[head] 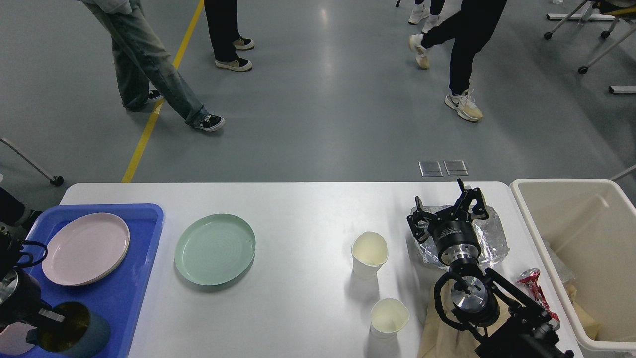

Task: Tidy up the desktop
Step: 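Lift the teal mug with the left gripper and set it by the blue tray, then move the left gripper to the pale green plate and grasp its rim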

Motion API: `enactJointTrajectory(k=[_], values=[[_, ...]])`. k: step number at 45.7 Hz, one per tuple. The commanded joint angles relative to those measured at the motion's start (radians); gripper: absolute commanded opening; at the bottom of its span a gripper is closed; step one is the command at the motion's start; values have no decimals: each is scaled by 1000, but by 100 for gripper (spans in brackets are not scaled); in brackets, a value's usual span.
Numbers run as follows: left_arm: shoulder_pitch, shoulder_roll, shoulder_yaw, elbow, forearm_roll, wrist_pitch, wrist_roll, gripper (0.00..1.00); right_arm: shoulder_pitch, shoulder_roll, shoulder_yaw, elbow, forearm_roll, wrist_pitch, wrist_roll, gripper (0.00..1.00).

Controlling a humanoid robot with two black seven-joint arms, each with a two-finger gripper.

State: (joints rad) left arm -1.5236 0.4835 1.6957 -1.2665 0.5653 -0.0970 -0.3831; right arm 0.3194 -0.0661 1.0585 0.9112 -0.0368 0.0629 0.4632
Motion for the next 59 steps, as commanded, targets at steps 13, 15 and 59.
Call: enactJointTrajectory(k=[13,15,59], values=[[65,12,-21,75,-4,0,4,36,0,0,0,0,0,0,0,100],[63,17,-19,78,-4,0,4,46,0,0,0,0,0,0,0,100],[-461,60,-246,76,-356,-646,-79,96,0,0,0,0,0,0,0,100]])
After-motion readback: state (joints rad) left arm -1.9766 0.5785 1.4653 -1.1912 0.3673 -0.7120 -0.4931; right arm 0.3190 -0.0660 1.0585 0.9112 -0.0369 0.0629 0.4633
